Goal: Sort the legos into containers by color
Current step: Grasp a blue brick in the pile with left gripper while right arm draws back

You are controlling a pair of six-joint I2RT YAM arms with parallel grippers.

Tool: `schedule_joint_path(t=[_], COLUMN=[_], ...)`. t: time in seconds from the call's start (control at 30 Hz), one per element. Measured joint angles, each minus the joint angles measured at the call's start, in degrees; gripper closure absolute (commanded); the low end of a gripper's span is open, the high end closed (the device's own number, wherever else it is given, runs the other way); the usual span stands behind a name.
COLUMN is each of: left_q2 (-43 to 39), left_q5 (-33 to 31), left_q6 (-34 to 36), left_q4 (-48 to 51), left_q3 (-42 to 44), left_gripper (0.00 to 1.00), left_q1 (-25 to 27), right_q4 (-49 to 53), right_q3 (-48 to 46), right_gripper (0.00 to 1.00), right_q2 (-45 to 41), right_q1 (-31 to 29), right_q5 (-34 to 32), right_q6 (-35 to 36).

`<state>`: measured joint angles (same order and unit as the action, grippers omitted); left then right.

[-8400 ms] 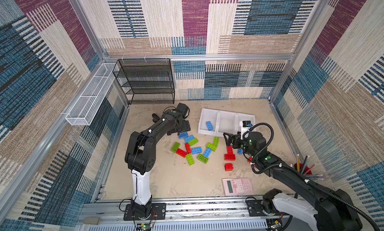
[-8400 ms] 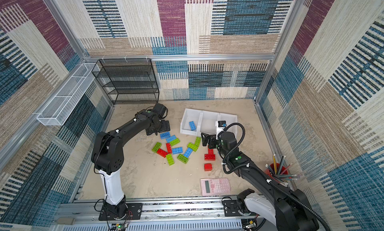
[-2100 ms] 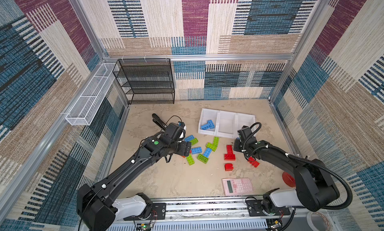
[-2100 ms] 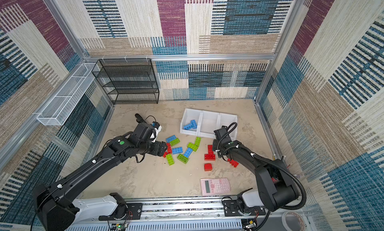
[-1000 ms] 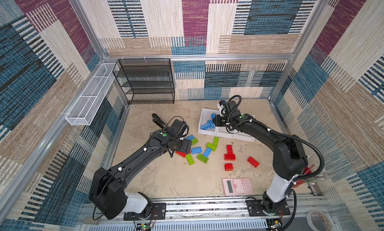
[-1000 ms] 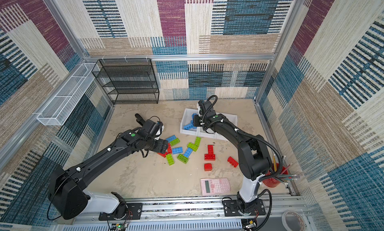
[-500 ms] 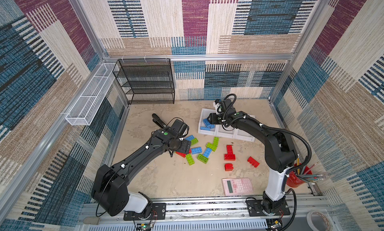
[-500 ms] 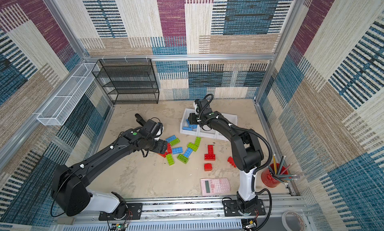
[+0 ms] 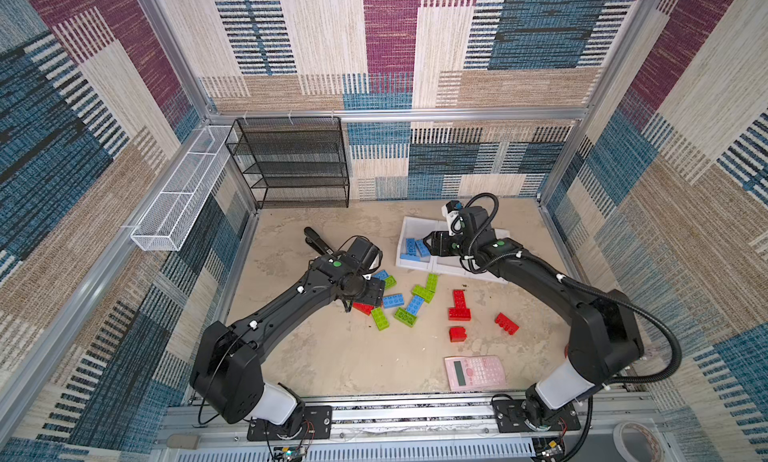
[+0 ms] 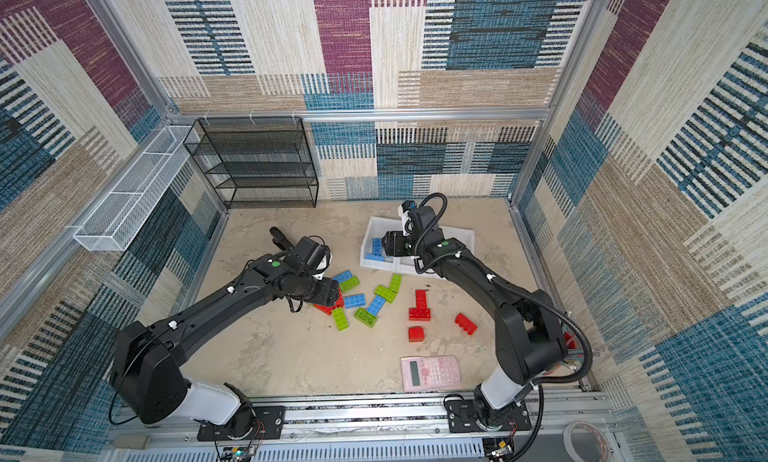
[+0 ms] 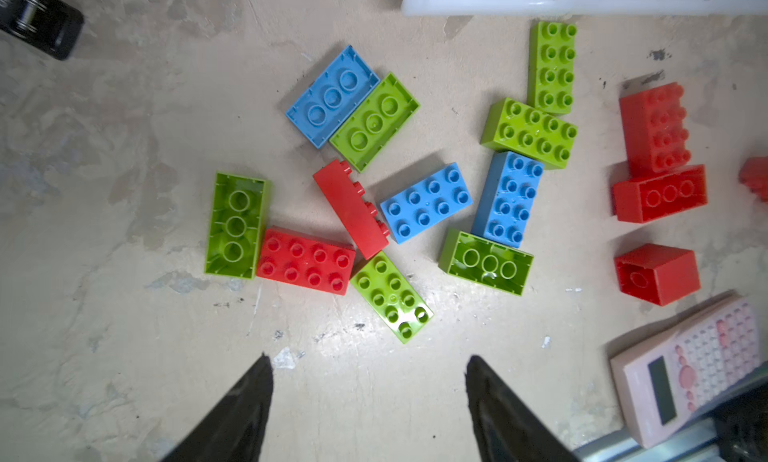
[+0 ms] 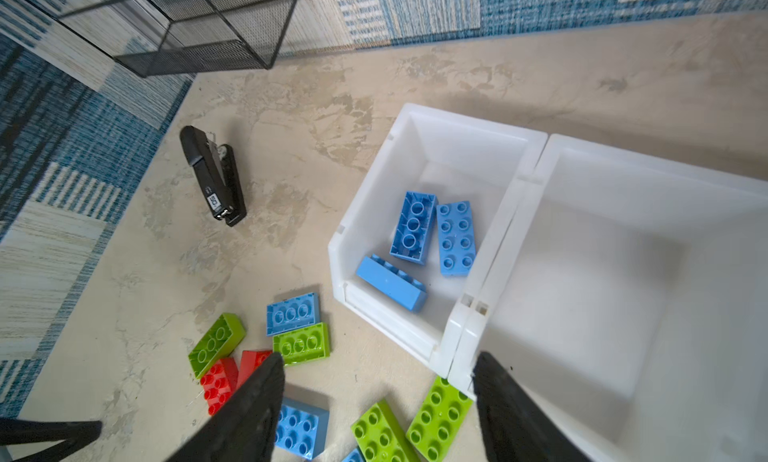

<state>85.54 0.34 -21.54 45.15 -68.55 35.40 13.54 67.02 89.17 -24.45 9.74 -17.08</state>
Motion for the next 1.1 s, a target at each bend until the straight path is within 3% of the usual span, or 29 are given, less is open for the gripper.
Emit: schedule_joint_path(t=[0.2, 0.43, 0.7, 1.1], left_q2=[4.5, 10.5, 18.5, 24.2], left_q5=[-1.2, -3.3, -4.3, -7.8], left_q6=[-7.3, -14.5, -20.9, -27.2], left_q4=[-0.3, -0.8, -2.5, -2.9], left_q3=[-2.4, -5.8, -10.2, -12.6], left_gripper=[0.28, 0.20, 0.18, 0.12], left_q1=[2.7, 6.4, 9.9, 10.3], right_q4=[-5.4, -9.4, -13.9, -18.5], right_q3=[-12.5, -21.4, -30.3, -34.1], right_gripper=[0.19, 0.13, 0.10, 0.10], right_q2=[-10.9, -17.7, -25.1, -27.2], right_q1=[0.0, 0.1, 0.1, 0.1], right_q5=[-1.0, -2.4, -4.0, -4.0], right_q6=[-0.3, -0.9, -2.4, -4.4])
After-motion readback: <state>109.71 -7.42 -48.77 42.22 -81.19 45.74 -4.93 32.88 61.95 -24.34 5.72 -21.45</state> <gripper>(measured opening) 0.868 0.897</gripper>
